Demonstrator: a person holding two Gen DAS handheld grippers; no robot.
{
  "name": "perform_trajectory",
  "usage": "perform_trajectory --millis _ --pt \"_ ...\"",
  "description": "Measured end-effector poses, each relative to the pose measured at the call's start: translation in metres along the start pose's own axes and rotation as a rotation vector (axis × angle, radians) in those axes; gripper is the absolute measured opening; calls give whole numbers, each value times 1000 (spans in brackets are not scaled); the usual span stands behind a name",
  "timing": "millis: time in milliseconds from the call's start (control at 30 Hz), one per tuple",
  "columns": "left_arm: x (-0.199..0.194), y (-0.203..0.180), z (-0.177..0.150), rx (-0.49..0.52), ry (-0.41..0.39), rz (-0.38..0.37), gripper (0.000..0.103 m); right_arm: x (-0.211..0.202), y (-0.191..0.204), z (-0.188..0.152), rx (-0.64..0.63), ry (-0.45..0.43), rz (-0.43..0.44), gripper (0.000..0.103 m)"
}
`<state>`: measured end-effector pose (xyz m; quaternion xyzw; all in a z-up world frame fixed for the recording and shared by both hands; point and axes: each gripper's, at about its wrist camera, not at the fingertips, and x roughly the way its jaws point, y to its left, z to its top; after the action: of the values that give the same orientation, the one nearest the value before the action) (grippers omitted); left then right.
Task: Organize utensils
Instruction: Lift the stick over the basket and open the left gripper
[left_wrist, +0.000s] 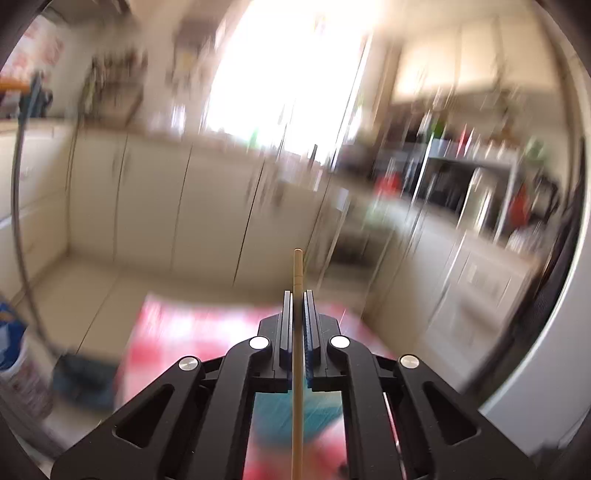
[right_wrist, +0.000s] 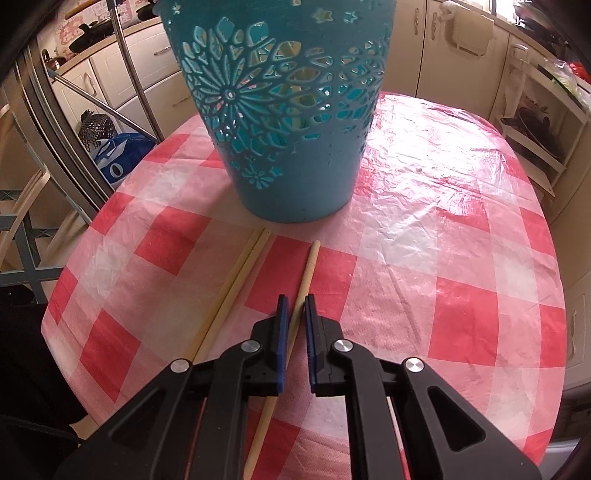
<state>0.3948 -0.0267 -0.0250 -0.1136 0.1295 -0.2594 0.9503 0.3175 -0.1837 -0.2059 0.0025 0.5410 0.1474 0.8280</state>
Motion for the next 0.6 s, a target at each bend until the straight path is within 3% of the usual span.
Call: perform_trajectory --millis 133,233,333,467,600 --pt "-13 -31 12 24 -269 127 5 0 1 -1 16 -10 2 10" --pt "-5 -34 8 -43 -370 201 5 1 3 0 27 -20 -1 10" --pt "10 -29 2 -111 -393 244 5 1 3 0 30 -27 1 10" --pt "27 -18 0 -191 -400 240 5 2 1 1 28 -36 11 10" --pt "43 -13 -4 -173 -390 232 5 4 0 4 31 -40 18 10"
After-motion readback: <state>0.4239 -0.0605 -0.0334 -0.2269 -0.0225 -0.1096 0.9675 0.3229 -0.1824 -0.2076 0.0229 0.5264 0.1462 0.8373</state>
